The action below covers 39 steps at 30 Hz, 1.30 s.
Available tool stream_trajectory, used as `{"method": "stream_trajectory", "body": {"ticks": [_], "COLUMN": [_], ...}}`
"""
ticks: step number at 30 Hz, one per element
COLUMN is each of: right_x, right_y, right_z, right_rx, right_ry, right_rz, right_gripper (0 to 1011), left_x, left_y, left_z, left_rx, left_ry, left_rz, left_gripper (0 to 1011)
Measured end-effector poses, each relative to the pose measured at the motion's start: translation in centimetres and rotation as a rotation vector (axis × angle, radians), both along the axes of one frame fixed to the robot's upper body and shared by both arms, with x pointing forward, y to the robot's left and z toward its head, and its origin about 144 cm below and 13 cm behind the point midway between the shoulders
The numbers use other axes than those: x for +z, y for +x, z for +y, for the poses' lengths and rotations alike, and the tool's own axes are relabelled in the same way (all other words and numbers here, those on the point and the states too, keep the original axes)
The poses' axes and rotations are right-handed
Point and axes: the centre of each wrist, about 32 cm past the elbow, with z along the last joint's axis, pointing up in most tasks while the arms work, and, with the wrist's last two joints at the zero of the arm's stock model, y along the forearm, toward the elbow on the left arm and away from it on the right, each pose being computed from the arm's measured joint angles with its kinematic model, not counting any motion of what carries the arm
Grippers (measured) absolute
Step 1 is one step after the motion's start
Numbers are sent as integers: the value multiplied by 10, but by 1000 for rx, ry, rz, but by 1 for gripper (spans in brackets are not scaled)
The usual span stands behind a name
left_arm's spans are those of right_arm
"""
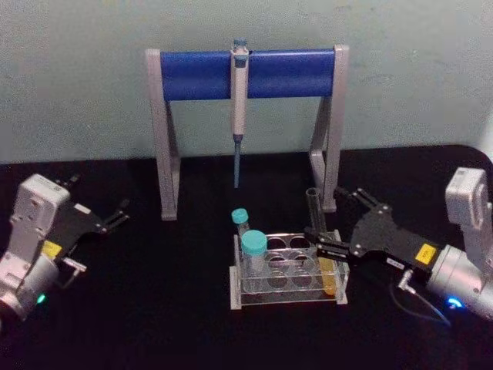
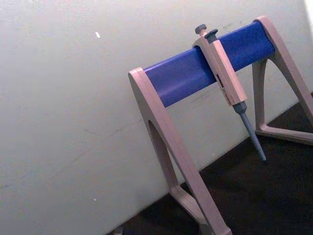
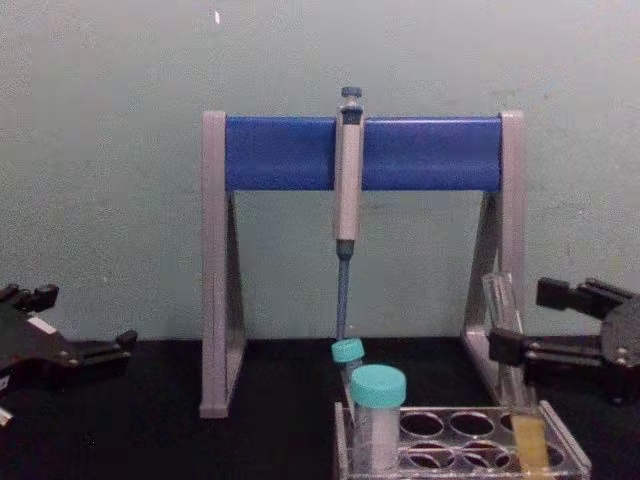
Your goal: Pick up the test tube from the test tube rack, shake it, then place it back into the test tube rack.
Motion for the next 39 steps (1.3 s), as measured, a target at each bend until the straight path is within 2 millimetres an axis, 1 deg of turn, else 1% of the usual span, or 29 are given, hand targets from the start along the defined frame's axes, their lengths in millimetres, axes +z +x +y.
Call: {"method": "stream_trajectory", "body": {"ticks": [11,21,39], "right_x": [9,16,17], "right_y": [16,25,27], "right_z": [5,7,7], "right_rx": [28,39,14], "right_ry": [-37,-56,-61], "right_rz": [57,76,96], "right_gripper": [1000,1000,1000], "left_x": [0,0,0], "left_y": [0,0,0], "left_z": [0,0,0], "left_rx": [0,0,0], "left_ry": [0,0,0], "left_rz": [0,0,0], "left_gripper": [1001,1001,1001]}}
